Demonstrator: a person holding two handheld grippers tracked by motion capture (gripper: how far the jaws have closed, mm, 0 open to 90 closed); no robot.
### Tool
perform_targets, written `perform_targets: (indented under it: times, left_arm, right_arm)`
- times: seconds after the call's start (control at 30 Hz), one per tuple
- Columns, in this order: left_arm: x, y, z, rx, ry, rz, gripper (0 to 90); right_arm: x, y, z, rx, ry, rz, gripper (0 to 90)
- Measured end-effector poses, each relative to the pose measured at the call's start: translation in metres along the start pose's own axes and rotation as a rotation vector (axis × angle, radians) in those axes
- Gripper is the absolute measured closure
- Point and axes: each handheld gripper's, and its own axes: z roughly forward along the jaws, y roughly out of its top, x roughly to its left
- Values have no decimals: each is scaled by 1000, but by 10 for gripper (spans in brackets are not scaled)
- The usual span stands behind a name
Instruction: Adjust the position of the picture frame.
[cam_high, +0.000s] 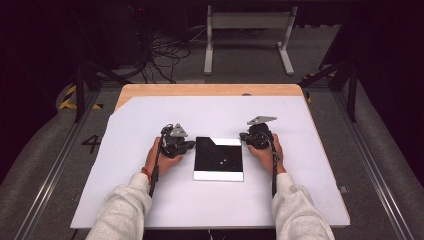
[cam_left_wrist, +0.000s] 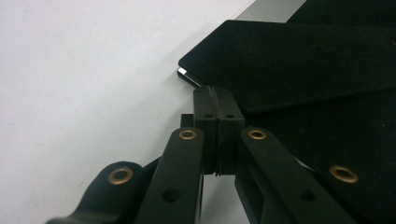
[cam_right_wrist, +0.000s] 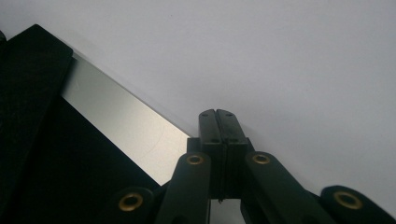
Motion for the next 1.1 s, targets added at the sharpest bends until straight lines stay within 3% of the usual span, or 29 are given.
perform_targets:
  times: [0.17,0.6,0.9,1.1]
  left_arm:
    - [-1,0,0,2,-5,-5,898]
    - [-1,-2,-3,12,-27,-21,898]
    - [0,0,-4,27,-8,7,898]
    - [5,-5,-15,12,-9,-25,898]
  right_arm:
    - [-1,0,0,1,9,14,900]
    - [3,3,0,36,52,-52,900]
    - [10,3,-4,67,42,-73,900]
    - [11,-1,-8,65,58,-81,900]
